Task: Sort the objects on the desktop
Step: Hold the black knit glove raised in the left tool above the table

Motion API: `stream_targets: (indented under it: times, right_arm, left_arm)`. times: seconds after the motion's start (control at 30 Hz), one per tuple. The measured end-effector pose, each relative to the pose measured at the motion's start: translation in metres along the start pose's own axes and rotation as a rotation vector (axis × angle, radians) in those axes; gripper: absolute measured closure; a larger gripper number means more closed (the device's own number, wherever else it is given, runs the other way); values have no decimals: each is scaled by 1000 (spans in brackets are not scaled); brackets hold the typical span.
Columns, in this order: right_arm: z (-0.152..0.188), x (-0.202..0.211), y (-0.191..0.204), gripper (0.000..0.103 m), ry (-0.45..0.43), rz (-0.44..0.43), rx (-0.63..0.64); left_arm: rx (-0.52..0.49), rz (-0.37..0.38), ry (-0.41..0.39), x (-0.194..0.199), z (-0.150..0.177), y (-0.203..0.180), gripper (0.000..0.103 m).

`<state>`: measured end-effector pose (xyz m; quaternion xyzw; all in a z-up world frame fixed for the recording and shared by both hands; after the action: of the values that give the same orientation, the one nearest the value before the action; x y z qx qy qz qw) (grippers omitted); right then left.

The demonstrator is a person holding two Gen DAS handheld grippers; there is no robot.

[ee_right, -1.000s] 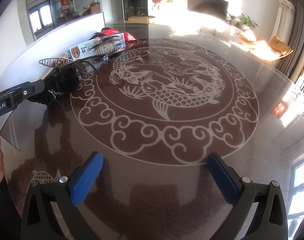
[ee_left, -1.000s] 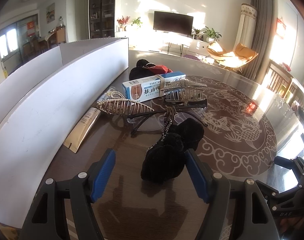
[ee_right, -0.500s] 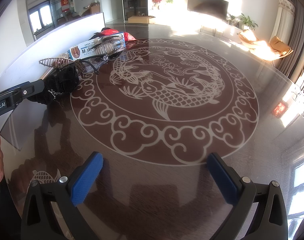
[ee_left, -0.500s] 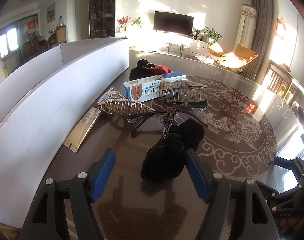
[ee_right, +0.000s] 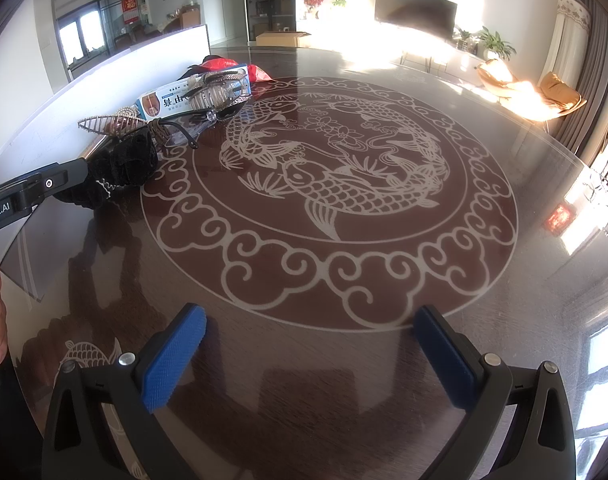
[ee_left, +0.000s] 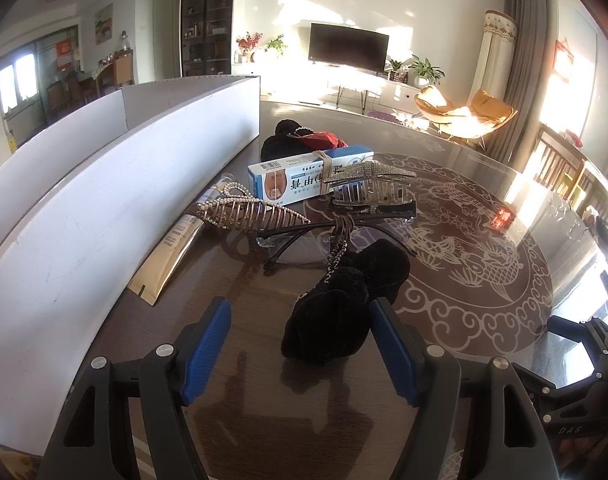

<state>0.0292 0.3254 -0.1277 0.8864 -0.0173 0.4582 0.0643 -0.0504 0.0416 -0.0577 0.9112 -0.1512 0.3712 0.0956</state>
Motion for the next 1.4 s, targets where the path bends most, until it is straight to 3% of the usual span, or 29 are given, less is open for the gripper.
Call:
stream_targets:
  times: [1.4]
  right_arm:
    - [0, 0, 0, 0, 0, 0, 0]
  left_arm:
    - [60, 7, -25, 9, -2, 11, 32]
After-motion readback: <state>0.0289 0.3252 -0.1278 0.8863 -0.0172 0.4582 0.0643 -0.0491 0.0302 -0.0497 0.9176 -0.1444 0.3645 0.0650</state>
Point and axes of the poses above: each gripper's, at about its wrist camera, not at the fingertips, and x roughly against the way its jaws point, y to its left, z to its underside, the point moved 6 cm from there along -x, roughly the way its jaws point, and after that the axes turned 11 degrees about -x, right-handed, at the moved point
